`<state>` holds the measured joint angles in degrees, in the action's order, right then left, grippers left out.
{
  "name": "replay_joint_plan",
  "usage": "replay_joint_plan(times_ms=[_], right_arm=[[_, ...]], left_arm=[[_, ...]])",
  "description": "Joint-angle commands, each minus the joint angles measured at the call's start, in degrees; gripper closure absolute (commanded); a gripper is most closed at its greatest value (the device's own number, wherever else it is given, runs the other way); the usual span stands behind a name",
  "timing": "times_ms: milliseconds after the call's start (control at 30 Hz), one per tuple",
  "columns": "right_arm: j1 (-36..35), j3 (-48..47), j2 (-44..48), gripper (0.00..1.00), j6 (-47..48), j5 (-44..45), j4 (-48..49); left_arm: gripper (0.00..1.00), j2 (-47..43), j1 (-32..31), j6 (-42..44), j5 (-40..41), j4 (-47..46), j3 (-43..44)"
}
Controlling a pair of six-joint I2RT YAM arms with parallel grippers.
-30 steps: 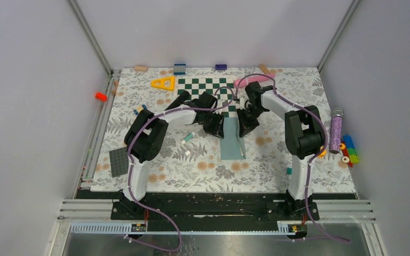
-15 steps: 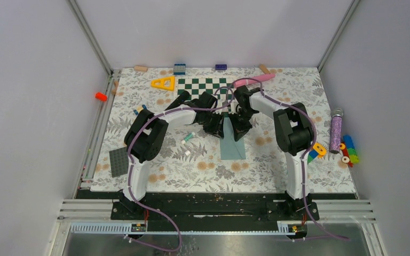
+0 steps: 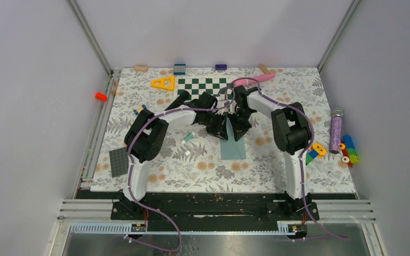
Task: Place the letter into the envelope and seal it
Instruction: Seal the envelope flap on the envelope.
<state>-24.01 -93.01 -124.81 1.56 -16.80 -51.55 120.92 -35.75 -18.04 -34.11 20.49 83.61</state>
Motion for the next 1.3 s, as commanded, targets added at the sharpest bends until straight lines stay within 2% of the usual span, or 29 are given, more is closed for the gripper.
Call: replay_joint_plan(times_ms=[0,133,300,567,667,833,1267], right_arm=[[-0.4,-1.8,-1.2,0.97,-0.4,3.2,0.1],[-0.4,-0.9,-0.8,0.97,-0.6,2.8,0.5],[-0.4,-0.2,-0.4,0.98,-0.9,1.9,1.1],[-0.4,0.0,-0.5,1.0,-1.2,0.5,1.4],[-0.4,0.0,-0.5,1.0,-1.2,-0.1,1.7],[-0.5,0.5,-0.3,1.0,-3.3,-1.6,2.5],[-0.4,2.2,0.7,1.0,-6.4,-0.8,5.0]], left_arm=[[0.7,-0.2,-0.1,-1.6,-8.0,-3.7,1.7],[0.71,1.9,0.1,-5.3,-9.1,-5.8,3.0],[0.88,5.6,0.2,-8.5,-8.7,-6.8,5.0],[0.92,7.4,0.4,-10.5,-8.6,-8.7,5.7],[1.0,7.8,0.4,-12.1,-9.0,-10.4,4.6],[1.0,9.2,0.3,-16.0,-8.8,-13.3,2.4],[1.0,8.4,-0.1,-16.3,-3.0,-10.9,0.3]])
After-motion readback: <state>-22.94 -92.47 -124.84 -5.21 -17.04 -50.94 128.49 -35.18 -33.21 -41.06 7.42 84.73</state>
